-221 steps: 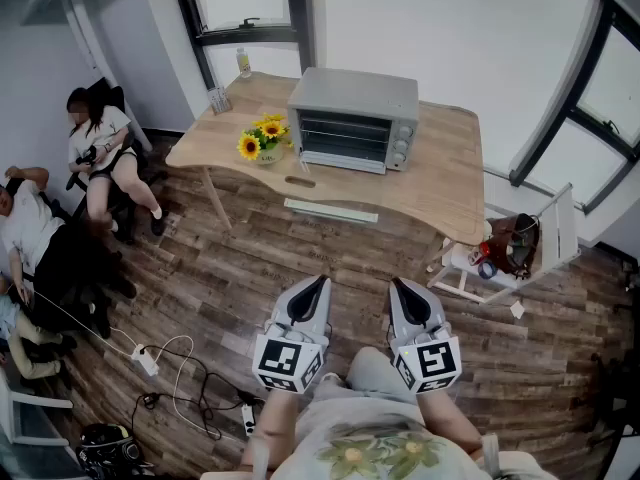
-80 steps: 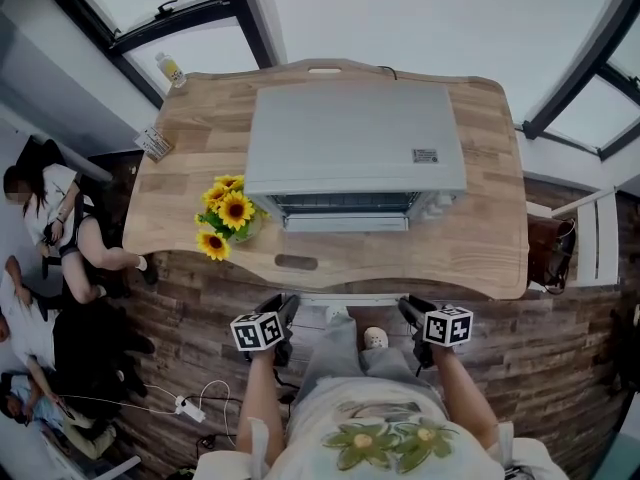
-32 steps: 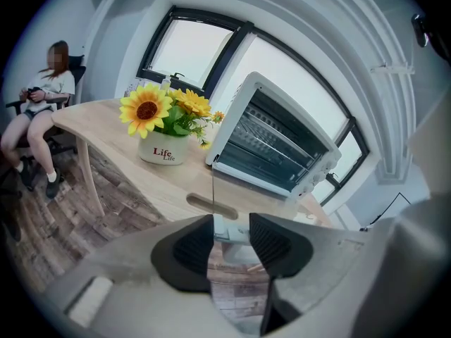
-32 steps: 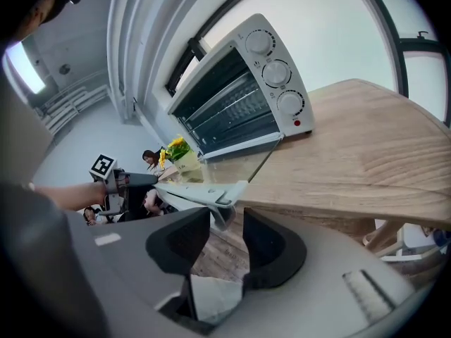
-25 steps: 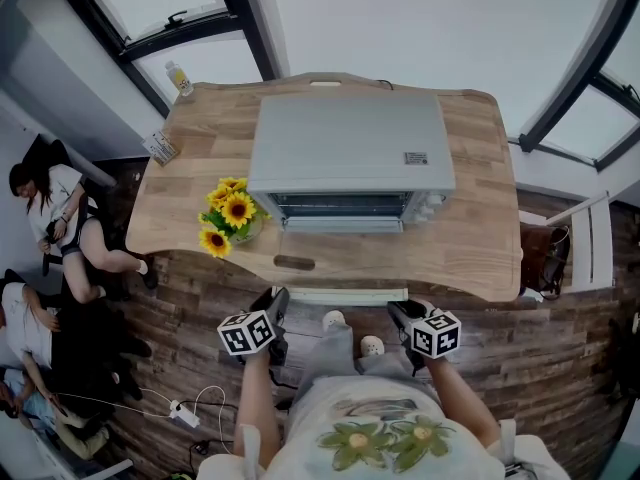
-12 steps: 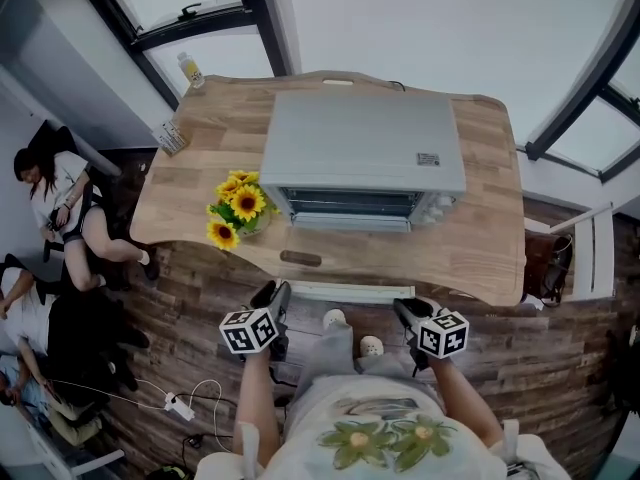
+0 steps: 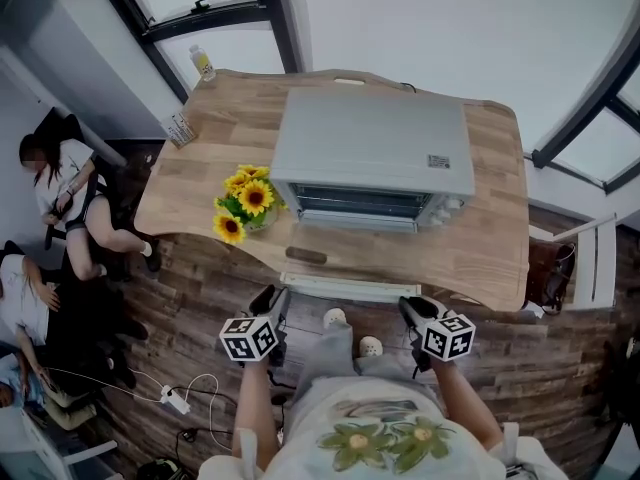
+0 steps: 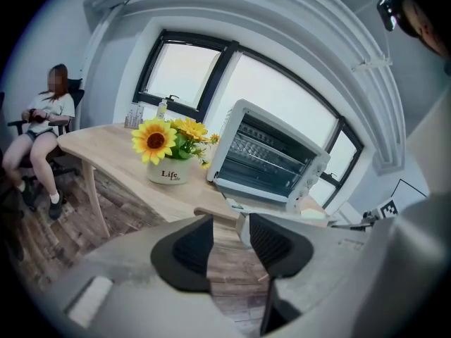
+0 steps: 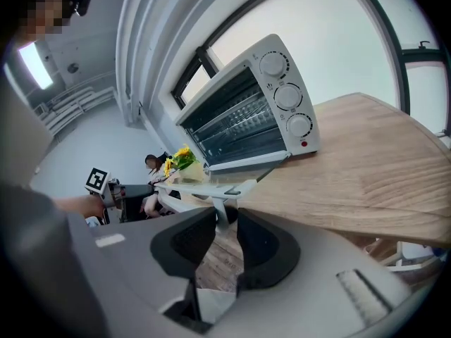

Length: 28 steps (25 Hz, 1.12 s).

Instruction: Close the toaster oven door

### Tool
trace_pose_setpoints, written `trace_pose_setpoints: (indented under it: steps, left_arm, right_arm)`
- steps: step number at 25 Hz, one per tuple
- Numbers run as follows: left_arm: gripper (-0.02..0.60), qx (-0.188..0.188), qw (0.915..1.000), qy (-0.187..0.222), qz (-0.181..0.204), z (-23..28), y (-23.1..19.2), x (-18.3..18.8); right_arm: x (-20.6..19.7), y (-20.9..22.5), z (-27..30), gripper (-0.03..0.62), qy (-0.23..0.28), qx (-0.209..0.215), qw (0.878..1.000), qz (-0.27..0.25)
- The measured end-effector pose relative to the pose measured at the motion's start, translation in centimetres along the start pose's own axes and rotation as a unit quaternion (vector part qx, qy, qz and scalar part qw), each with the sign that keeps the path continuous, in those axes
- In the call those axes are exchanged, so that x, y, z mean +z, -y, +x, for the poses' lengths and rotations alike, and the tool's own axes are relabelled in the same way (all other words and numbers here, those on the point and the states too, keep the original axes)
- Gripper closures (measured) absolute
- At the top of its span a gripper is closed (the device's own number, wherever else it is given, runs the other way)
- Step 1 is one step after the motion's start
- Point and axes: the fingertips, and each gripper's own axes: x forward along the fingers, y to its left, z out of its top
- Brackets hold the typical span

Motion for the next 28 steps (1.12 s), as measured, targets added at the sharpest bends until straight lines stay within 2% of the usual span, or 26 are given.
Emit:
trace_pose_setpoints:
  steps: [8, 19, 20, 21, 22, 28]
  left_arm:
    - [0.411, -0.018, 0.9996, -0.012, 0.019, 1.3, 2.0, -0.4]
    - [0.411, -0.018, 0.9993, -0.008, 0.031, 2.7, 3.3, 0.9]
    - [0.414, -0.015, 0.9993, -0.007, 0.033, 2.7, 3.3, 1.0]
    - [0.449, -0.012, 0.9993, -0.005, 0.035, 2.7, 3.3, 1.1]
    - [0.458, -0.009, 0.9993, -0.002, 0.037, 2.7, 3.3, 1.2]
    - [0.465, -0.005, 0.9991, -0.009, 0.042, 2.8, 3.3, 1.6]
  right_arm:
    - [0.9, -0.5, -0.5, 0.497, 0.009, 0.005, 1.000, 0.004]
    - [2.5, -1.0, -0.9, 0.499, 0.021, 0.008, 1.000, 0.001]
    - [2.6, -1.0, -1.0, 0.499, 0.022, 0.008, 1.000, -0.001]
    - [2.7, -1.1, -1.1, 0.499, 0.023, 0.008, 1.000, -0.002]
    - [2.8, -1.1, -1.1, 0.499, 0.023, 0.008, 1.000, -0.003]
    - [3.2, -1.2, -1.1, 0.499, 0.023, 0.006, 1.000, -0.008]
